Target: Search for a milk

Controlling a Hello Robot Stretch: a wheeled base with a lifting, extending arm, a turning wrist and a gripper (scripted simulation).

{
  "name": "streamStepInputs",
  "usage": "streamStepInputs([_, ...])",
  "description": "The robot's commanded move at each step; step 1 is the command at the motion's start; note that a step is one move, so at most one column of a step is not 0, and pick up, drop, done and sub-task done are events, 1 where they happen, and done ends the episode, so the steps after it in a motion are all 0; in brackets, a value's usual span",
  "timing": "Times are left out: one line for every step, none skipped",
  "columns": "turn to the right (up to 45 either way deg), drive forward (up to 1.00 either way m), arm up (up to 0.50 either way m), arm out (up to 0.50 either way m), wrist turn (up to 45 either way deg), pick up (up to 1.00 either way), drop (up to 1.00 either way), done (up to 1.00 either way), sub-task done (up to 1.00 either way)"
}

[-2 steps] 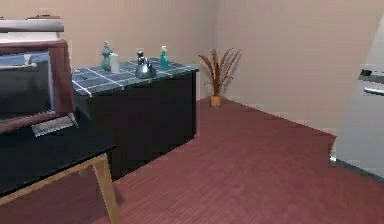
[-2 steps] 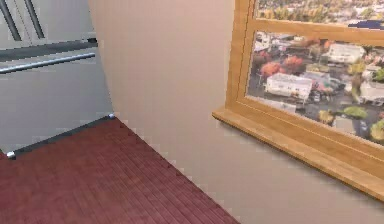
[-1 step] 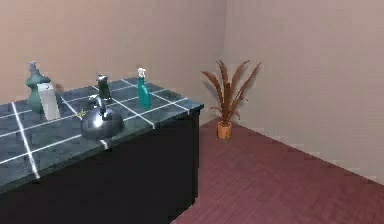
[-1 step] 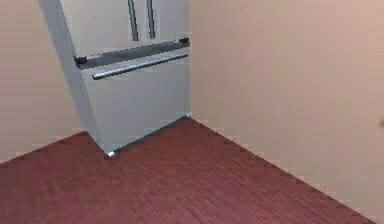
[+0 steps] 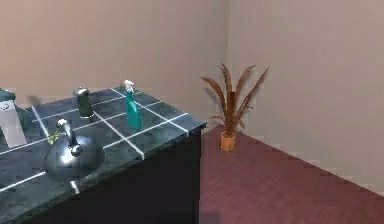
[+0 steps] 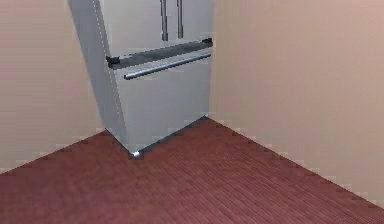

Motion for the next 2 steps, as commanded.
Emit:
streamStepInputs([-42.0,0.0,0.0,0.0,0.0,0.0,0.0,0.0,0.0])
streamStepInputs([0.0,0.0,0.0,0.0,0.0,0.0,0.0,1.0,0.0])
